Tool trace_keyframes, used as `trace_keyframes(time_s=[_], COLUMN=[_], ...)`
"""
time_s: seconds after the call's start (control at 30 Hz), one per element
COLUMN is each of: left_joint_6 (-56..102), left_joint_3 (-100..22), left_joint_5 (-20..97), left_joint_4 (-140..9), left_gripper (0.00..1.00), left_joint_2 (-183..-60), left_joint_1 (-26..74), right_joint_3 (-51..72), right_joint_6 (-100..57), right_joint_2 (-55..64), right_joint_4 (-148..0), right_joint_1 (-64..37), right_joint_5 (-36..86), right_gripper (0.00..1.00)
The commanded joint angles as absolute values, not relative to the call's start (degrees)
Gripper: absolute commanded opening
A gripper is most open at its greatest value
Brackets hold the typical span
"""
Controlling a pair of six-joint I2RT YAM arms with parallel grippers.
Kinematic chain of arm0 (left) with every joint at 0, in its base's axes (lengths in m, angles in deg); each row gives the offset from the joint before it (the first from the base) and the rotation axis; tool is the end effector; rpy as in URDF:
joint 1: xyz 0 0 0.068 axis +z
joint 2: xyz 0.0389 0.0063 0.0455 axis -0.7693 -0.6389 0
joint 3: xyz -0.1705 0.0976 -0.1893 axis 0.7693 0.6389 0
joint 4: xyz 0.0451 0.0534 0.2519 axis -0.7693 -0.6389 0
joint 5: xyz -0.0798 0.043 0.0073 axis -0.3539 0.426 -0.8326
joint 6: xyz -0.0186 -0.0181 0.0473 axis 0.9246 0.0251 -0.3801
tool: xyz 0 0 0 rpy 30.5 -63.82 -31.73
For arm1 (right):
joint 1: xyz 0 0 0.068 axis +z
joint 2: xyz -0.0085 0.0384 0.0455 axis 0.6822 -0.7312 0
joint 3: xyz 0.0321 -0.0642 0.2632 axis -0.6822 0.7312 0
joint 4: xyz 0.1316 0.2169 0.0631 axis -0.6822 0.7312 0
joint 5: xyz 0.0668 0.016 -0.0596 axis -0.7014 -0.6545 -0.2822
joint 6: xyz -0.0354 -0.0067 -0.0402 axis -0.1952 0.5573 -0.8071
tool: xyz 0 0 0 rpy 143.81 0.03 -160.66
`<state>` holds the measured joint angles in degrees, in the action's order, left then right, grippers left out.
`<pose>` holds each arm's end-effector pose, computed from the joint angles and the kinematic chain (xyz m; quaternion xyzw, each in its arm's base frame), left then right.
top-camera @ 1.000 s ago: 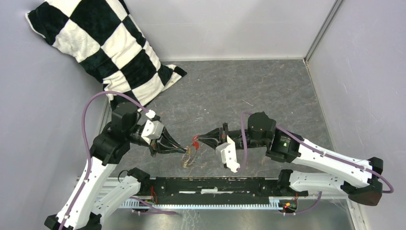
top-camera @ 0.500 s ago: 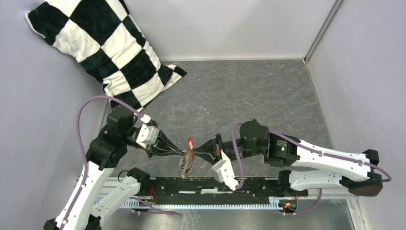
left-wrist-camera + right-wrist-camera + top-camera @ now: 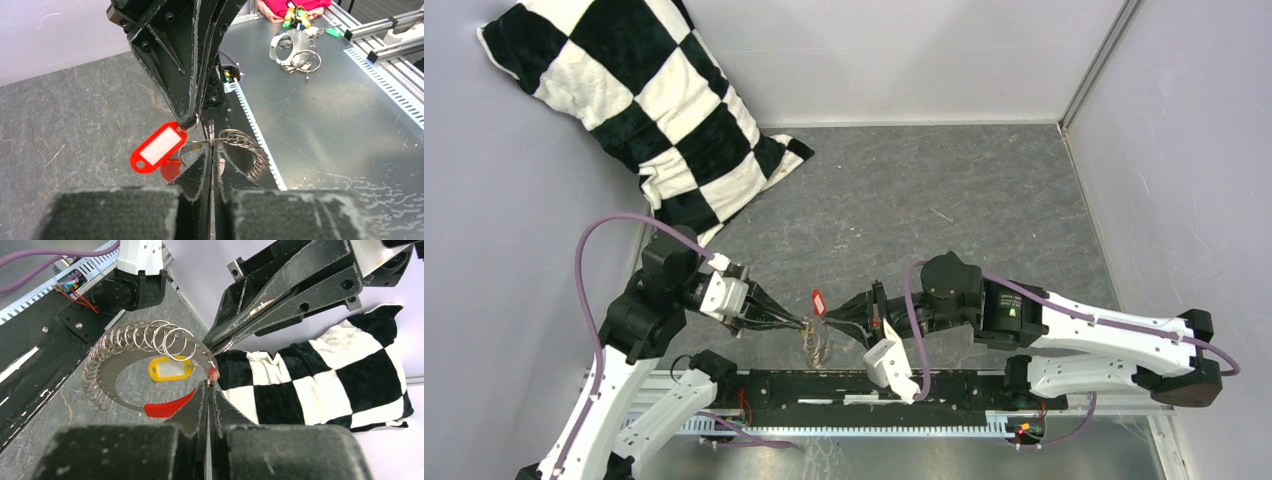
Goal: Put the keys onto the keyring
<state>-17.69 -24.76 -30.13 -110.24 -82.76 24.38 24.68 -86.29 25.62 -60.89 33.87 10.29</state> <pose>0.0680 -0.0716 0.3854 0.6098 0.4131 -0.5005 0.4549 0.0403 0.2326 0.3872 -0.7496 0.1800 0.2515 0.5852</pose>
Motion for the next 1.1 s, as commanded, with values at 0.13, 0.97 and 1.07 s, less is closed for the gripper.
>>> trace_keyframes(time_s=[0.13,0.97,1.07], left_joint_6=[-25.1,-31.4,-31.2], left_joint_3=[-24.3,-26.4,-26.5], left_joint_5=[-32.9,-33.3,-33.3], left_joint_4=[-108.0,-108.0,-108.0], left_gripper=[0.02,0.02,0.02], left_joint_2=[-82.2,-81.3,-81.3], left_joint_1=[24.3,24.3,24.2], right_joint_3=[20.8,16.7,16.2], right_joint_6=[-88.1,-90.6,-90.5], right_joint_2=[25.0,23.0,22.9], right_joint_4=[-63.7,-58.5,-58.3], right_joint_1=[34.3,34.7,34.8], right_joint_5=[6.5,5.5,5.2], right_gripper=[0.01,0.01,0.01])
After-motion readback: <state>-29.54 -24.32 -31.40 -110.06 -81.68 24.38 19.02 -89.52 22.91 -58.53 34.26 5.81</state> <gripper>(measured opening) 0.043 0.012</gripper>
